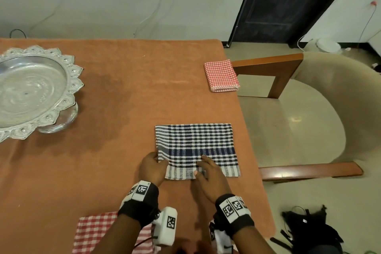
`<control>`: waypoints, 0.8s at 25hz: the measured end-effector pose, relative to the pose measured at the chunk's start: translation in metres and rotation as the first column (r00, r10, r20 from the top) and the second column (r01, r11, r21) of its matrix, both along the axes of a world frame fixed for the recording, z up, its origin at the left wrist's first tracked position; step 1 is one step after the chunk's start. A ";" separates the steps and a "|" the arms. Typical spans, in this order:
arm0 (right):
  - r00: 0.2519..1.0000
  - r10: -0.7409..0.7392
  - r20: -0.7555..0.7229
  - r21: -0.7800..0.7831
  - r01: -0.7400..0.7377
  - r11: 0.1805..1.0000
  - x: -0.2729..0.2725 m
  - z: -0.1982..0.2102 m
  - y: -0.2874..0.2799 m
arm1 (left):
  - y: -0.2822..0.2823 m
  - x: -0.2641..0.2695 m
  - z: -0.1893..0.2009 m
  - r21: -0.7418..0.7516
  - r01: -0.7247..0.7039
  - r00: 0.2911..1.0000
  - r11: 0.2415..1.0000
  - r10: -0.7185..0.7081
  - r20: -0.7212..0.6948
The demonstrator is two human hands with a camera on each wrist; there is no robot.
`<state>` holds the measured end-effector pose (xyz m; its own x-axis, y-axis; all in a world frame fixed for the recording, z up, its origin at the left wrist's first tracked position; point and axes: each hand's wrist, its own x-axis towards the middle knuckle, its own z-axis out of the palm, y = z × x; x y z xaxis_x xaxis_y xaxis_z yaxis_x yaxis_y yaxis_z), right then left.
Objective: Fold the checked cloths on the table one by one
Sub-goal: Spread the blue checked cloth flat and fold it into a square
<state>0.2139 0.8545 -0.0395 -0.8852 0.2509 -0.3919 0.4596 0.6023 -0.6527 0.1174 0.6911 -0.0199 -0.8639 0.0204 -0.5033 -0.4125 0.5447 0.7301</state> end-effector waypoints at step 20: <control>0.974 -0.223 -0.035 0.001 0.224 0.975 -0.028 0.014 0.102 | 0.082 0.068 -0.029 -0.244 0.389 0.877 0.888 -0.438 -0.197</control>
<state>0.1863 0.9564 -0.0256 -0.8195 0.4455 -0.3604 0.5601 0.4899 -0.6680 0.1851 0.7731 -0.0492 -0.8914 0.3278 -0.3131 0.0557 0.7648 0.6419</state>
